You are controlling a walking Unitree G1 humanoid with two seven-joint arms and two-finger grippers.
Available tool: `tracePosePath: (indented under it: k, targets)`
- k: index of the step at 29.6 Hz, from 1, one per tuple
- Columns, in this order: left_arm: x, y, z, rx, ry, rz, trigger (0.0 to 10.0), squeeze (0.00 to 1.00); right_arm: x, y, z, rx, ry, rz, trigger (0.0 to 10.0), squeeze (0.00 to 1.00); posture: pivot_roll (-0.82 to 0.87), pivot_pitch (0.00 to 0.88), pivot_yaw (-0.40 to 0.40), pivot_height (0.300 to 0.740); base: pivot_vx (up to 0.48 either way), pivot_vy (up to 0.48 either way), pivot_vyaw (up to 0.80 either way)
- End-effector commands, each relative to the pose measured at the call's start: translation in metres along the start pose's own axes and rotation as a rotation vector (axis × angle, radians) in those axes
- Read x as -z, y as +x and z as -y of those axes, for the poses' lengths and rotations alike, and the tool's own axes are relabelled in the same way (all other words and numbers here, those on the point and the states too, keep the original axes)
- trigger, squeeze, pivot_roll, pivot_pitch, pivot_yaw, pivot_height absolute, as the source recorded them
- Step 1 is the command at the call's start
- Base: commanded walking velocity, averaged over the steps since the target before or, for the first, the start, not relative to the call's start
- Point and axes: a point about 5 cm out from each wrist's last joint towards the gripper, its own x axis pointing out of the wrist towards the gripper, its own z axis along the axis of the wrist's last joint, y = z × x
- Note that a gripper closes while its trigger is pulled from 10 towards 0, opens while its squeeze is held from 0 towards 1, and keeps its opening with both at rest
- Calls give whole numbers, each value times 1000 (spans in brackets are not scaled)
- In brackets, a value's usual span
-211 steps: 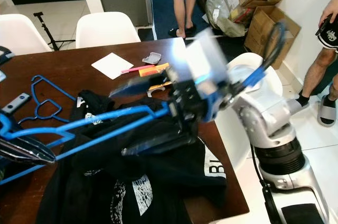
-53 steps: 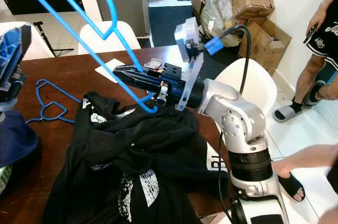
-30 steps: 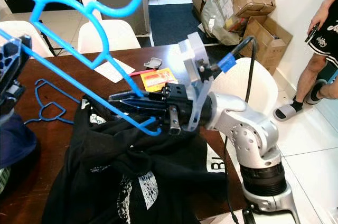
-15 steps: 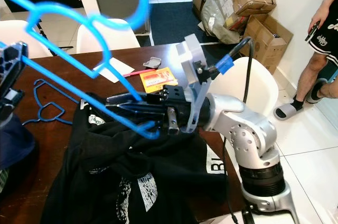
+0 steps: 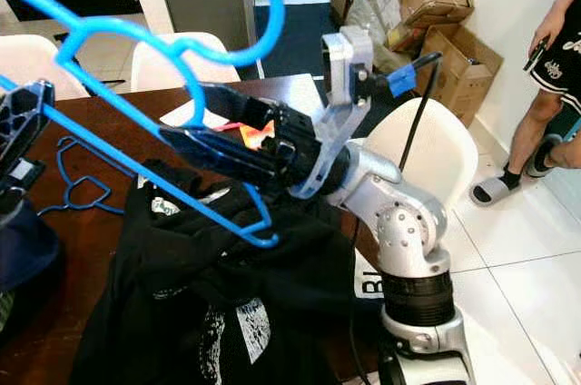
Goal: Hang hanger
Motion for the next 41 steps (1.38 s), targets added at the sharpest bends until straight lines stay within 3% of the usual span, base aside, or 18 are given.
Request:
tracePosePath:
  k: [1, 7, 18, 19, 20, 21, 23, 31, 32, 33, 36, 37, 41]
  targets:
    - [1, 1, 4, 16, -8, -13, 0, 0, -3, 2, 3, 31, -11, 22, 10000, 0, 85, 88, 15, 740, 0, 0, 0]
    - [2, 0, 2, -2, 0, -17, 0, 0, -9, 6, 3, 43, -7, 67, 10000, 0, 83, 88, 16, 740, 0, 0, 0]
    - [-4, -3, -3, -48, 43, 2, 0, 0, -20, -1, 4, 38, 14, 153, 10000, 0, 82, 88, 16, 740, 0, 0, 0]
    - [-4, -3, -4, -48, 44, 3, 0, 0, -20, -1, 3, 31, 15, 153, 9059, 0, 84, 89, 15, 740, 0, 0, 0]
    - [-4, -3, -4, -48, 44, 3, 0, 0, -20, -1, 3, 31, 15, 153, 9059, 0, 84, 89, 15, 740, 0, 0, 0]
    - [-5, -3, -4, -50, 47, 3, 0, 0, -20, -1, 1, 17, 17, 154, 39, 0, 85, 89, 15, 740, 0, 0, 0]
    - [-5, -3, -4, -51, 48, 4, 0, 0, -19, -1, 0, 5, 18, 153, 0, 0, 85, 89, 15, 740, 0, 0, 0]
    - [-5, -2, -5, -55, 48, 5, 0, 0, -9, -1, -14, -93, 22, 59, 0, 0, 82, 91, 17, 740, 0, 0, 0]
    - [-4, -2, -5, -55, 47, 5, 0, 0, -7, -1, -16, -105, 26, 39, 3333, 0, 82, 91, 17, 740, 0, 0, 0]
    - [-4, -2, -5, -55, 47, 5, 0, 0, -5, -1, -17, -109, 28, 32, 10000, 0, 82, 91, 17, 740, 0, 0, 0]
    - [-4, -2, -5, -55, 46, 6, 0, 0, -6, -1, -17, -108, 60, 47, 10000, 0, 81, 90, 17, 740, 0, 0, 0]
    - [-4, -2, -5, -55, 45, 6, 0, 0, -7, -1, -17, -112, 71, 59, 10000, 1000, 81, 90, 17, 740, 0, 0, 0]
    - [-3, -2, -6, -51, 44, 7, 0, 0, -10, 0, -13, -79, 52, 83, 10000, 1000, 83, 85, 16, 740, 0, 0, 0]
